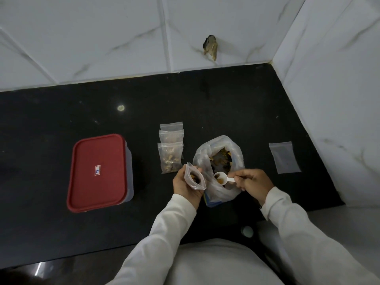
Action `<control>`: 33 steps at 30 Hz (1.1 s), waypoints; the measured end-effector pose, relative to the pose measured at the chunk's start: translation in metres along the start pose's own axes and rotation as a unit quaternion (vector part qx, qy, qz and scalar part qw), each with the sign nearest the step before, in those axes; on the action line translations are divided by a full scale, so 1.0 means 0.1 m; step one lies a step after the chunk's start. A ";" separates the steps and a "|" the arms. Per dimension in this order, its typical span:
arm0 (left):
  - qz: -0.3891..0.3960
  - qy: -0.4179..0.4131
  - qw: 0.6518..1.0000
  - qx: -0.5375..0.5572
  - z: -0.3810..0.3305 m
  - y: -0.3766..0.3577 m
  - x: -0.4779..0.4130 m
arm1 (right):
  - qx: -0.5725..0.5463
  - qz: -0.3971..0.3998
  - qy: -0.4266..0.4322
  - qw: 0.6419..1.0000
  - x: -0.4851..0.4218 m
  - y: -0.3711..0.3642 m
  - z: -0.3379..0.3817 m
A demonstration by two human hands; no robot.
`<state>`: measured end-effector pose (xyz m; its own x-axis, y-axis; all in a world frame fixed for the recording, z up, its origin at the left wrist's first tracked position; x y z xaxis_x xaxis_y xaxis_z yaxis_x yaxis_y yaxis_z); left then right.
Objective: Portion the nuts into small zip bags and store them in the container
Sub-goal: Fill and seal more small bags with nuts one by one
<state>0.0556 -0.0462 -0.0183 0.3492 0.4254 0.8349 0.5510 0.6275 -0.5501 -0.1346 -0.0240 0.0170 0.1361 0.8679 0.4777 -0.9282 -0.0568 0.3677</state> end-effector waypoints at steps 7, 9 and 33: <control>0.003 0.010 1.000 -0.006 -0.02 -0.08 0.16 | -0.071 -0.055 0.004 0.996 0.21 0.21 0.12; 0.003 0.010 1.000 -0.009 -0.03 -0.10 0.18 | -0.113 -0.063 0.040 0.991 0.35 0.24 0.32; -0.032 -0.019 0.998 -0.054 -0.15 -0.01 0.15 | 0.231 -0.145 0.459 0.846 0.63 -0.40 0.95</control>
<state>0.0715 -0.0502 -0.0046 0.2835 0.4125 0.8657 0.6508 0.5803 -0.4896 -0.0563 -0.0141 0.1079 -0.1885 0.8838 -0.4282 -0.6393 0.2205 0.7367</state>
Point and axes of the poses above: each hand's wrist, its own x-axis away from the middle knuckle, its own y-axis out of the back of the hand, z = x × y, the point moved 3 cm from there along -x, towards the middle knuckle, and after that the axes turned 8 degrees about y, right-handed, at the moved point
